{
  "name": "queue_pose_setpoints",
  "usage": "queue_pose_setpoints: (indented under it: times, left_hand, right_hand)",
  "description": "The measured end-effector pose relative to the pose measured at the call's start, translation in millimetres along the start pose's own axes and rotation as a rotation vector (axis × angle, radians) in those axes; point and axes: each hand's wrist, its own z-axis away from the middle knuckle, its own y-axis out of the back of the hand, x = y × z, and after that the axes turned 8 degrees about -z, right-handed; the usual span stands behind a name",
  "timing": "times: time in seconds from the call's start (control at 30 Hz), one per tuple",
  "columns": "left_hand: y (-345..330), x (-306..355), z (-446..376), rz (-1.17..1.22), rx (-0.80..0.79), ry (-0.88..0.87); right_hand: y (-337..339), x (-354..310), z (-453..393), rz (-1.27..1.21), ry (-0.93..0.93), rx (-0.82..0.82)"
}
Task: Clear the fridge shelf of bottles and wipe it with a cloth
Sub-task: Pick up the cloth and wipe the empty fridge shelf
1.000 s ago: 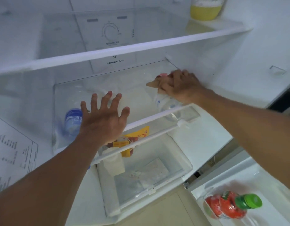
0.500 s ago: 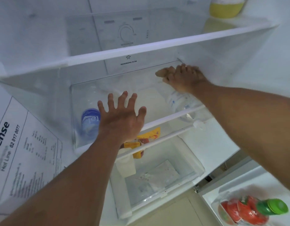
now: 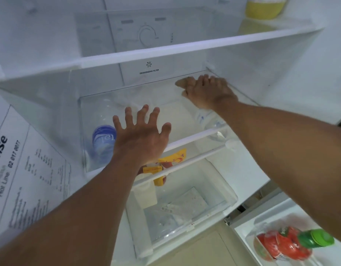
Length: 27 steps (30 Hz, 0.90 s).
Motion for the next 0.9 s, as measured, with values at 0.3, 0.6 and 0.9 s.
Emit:
queue_pose_setpoints:
  times: [0.3, 0.6, 0.9]
  left_hand:
    - [2.7, -1.5, 0.3, -0.003, -0.004, 0.005]
    - [1.6, -1.4, 0.7, 0.006, 0.003, -0.011]
    - [-0.2, 0.2, -1.8, 0.028, 0.004, 0.016]
  right_hand:
    - [4.4, 46.8, 11.6, 0.11, 0.159, 0.086]
    - [5.0, 22.6, 61.5, -0.033, 0.558, 0.084]
    - [5.5, -24.5, 30.6, 0.02, 0.343, 0.069]
